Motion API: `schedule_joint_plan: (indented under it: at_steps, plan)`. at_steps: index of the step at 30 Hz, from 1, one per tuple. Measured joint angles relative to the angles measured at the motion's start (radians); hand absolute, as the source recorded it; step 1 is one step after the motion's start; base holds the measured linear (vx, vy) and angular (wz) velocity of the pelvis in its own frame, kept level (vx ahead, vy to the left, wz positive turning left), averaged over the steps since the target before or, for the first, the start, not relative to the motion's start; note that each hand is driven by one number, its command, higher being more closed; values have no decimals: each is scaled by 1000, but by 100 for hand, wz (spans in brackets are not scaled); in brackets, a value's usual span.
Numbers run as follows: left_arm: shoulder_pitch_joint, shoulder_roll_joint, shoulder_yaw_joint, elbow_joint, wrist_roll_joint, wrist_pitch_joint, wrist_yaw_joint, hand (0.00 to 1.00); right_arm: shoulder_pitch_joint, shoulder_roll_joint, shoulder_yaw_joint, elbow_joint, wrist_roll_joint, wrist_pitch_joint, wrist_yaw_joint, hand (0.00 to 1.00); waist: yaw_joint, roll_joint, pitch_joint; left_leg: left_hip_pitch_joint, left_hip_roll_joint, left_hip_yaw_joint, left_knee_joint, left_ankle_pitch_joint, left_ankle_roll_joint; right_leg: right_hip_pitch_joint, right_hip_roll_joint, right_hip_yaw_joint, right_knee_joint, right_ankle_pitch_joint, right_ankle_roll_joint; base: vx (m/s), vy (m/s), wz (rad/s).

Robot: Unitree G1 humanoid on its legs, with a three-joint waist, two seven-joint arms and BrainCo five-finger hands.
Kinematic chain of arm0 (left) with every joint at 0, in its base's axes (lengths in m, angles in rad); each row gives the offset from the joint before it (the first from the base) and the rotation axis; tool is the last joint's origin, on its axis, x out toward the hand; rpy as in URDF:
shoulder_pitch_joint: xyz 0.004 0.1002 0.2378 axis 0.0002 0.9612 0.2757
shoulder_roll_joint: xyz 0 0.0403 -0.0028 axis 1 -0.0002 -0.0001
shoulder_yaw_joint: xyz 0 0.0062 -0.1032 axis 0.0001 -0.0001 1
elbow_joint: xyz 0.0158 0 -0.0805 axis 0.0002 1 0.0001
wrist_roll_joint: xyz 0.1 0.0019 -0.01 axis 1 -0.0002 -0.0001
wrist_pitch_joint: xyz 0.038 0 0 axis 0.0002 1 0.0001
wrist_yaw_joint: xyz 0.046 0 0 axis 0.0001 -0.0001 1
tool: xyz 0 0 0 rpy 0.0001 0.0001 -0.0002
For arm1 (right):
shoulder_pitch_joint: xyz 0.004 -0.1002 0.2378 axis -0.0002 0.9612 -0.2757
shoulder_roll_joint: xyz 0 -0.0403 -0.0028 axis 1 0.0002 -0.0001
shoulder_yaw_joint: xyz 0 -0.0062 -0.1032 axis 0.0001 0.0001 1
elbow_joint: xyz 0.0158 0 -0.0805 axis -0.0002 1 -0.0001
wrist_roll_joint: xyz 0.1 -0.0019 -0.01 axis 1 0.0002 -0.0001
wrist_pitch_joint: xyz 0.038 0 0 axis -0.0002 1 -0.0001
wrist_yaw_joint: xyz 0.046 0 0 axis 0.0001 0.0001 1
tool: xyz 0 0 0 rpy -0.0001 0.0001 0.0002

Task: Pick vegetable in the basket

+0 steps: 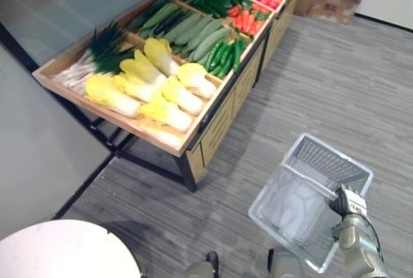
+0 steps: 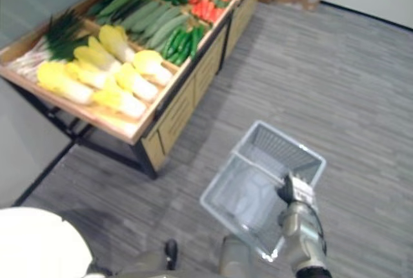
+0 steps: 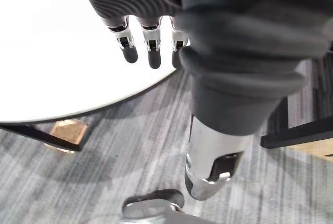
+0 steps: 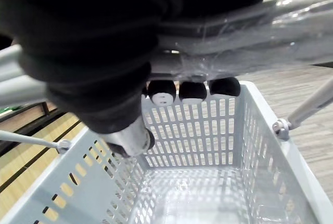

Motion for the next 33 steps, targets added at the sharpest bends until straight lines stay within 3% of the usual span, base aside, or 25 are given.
schedule_joint_plan:
  at_steps: [1, 4, 7, 8, 9, 10, 11, 12, 14, 15, 18, 22, 25, 29, 31, 33]
  plan:
    - [0, 0, 1, -1, 1, 1, 0, 0, 0, 1, 0, 0, 0, 0, 0, 100, 0, 0, 0, 4, 5, -9, 0, -1, -2, 5, 7, 11, -66, 2, 2, 299, -214, 51]
    - [0, 1, 1, -5, 29, 2, 0, 0, 1, 2, -1, 0, 0, -1, 0, 100, -3, -20, -1, 9, 22, -62, 0, -43, -55, 11, 22, 104, -343, 31, 45, 228, -280, 58]
    - [12, 19, 18, 5, 37, 6, -1, 0, 2, 38, 0, -1, -1, -3, 1, 100, 2, -78, 0, 14, 28, -98, 28, -110, -133, 33, -11, 110, -514, 40, 52, 241, -507, 45]
    - [2, 21, 22, 34, 40, 11, -2, 0, 1, 43, -1, 3, -1, -6, 2, 100, 1, -71, 10, 17, 49, -125, 50, -143, -170, 41, -1, 76, -499, 101, 116, 164, -500, 46]
    - [0, -16, 20, 46, 40, 12, -3, 0, 2, 29, -17, -7, -1, -5, 0, 100, -4, -30, 5, 14, 103, -161, 36, -147, -178, 39, 50, 32, -461, 65, 87, 155, -492, 45]
    - [-1, -20, 24, 50, 42, 12, 0, 0, 2, 25, -25, -8, -1, -5, 1, 100, -4, -16, 1, 24, 122, -175, 22, -144, -179, 30, 66, 17, -427, 41, 73, 153, -450, 50]
    - [-2, -22, 25, 53, 46, 10, -3, 0, 7, 20, -33, -8, -1, -4, 1, 100, -4, 7, -11, 40, 146, -201, 1, -114, -207, 11, 76, -17, -347, -16, 54, 164, -451, 55]
    - [-1, -24, 29, 54, 52, 10, -1, 0, 16, 15, -34, -8, -1, 0, 1, 100, -6, 6, -10, 45, 154, -212, -7, -93, -221, 10, 73, -44, -303, -51, 45, 161, -425, 77]
    - [5, -30, 52, 52, 56, 9, -1, 0, 28, 3, -32, -5, 0, 3, 1, 100, -8, 9, -13, 20, 161, -240, 19, -54, -231, 23, 66, -103, -265, -90, 28, 142, -348, 96]
    - [5, -37, 57, 53, 53, 9, 0, 0, 29, -1, -30, -1, 1, 4, 4, 100, -13, 16, -17, -42, 159, -274, 100, -36, -216, 47, 55, -159, -274, -103, 12, 166, -338, 127]
    - [5, -41, 51, 51, 51, 10, 1, 0, 39, -7, -26, -1, 6, 2, 7, 100, -23, 24, -16, -125, 155, -266, 205, 39, -224, 115, 45, -259, -306, -100, 1, 95, -184, 99]
    - [2, -39, 7, 39, 54, 9, 10, 0, 46, -17, -30, -4, 31, -26, 2, 100, -30, 33, -16, -133, 160, -77, 89, 182, -205, 169, -2, -359, -359, -99, -3, 54, -149, 76]
    - [-2, -56, -23, 38, 55, 8, 24, 0, 35, -25, -30, -2, 31, -25, -7, 100, -26, 80, -14, -99, 174, -32, -30, 189, -198, 164, 7, -395, -374, -86, 2, 26, -13, 45]
    - [-2, -48, -41, 44, 56, 9, 29, 0, 17, -23, 9, 3, 30, -25, -8, 100, -25, 83, -14, -77, 187, -12, -99, 142, -219, 144, 25, -386, -393, -58, 19, 2, 73, -8]
    - [-3, -39, -56, 44, 63, 8, 27, 0, 13, -20, 9, 8, 29, -25, -8, 100, -23, 76, -12, -57, 178, 15, -98, 86, -216, 145, 17, -360, -393, -46, 38, 2, 145, -31]
    - [-3, -17, -60, 58, 74, 9, 17, 0, -2, 15, 14, 33, 26, -23, -7, 100, -15, 35, -10, -32, 145, 67, -92, 66, -200, 150, -2, -300, -433, -4, 60, 4, 180, -57]
